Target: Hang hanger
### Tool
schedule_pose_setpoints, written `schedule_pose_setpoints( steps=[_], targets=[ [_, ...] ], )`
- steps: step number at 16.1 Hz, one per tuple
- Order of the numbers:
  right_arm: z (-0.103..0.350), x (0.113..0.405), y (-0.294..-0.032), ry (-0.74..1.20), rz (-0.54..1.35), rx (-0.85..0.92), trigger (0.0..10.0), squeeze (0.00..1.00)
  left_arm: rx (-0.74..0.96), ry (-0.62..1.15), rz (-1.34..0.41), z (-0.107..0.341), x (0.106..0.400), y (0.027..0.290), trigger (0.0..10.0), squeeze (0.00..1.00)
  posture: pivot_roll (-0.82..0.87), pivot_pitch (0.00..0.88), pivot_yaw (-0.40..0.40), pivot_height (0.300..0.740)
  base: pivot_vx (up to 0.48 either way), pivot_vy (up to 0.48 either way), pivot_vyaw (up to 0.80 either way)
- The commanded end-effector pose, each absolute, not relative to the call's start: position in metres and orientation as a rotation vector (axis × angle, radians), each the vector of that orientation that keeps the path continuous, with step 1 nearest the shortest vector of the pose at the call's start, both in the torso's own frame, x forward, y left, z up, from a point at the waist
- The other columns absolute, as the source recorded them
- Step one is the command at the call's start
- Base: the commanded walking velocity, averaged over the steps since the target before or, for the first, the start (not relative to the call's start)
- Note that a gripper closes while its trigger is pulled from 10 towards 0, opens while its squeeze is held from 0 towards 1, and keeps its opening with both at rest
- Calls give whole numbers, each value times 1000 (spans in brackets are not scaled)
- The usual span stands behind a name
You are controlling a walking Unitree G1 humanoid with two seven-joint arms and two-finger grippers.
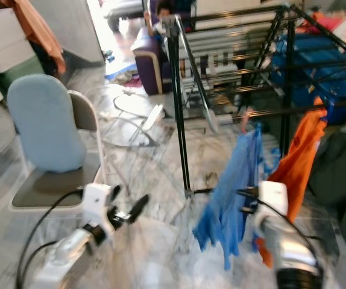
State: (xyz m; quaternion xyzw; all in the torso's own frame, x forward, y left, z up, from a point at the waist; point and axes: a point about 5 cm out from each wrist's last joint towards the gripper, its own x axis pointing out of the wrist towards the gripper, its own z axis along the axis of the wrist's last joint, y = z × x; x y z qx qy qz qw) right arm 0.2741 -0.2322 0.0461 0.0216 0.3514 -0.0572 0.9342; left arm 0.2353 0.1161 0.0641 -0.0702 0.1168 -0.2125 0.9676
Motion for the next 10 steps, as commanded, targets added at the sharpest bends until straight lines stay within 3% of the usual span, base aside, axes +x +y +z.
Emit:
schedule_pose_setpoints(
  steps=[1,10],
  targets=[
    [50,274,-240,703,-135,34,10000,0,-153,218,-421,68,238,114,10000,0,-146,0,100,740,0,0,0],
    [64,283,-279,660,-258,-1,10000,0,-152,234,-409,66,238,115,10000,0,-153,0,96,740,0,0,0]
  ],
)
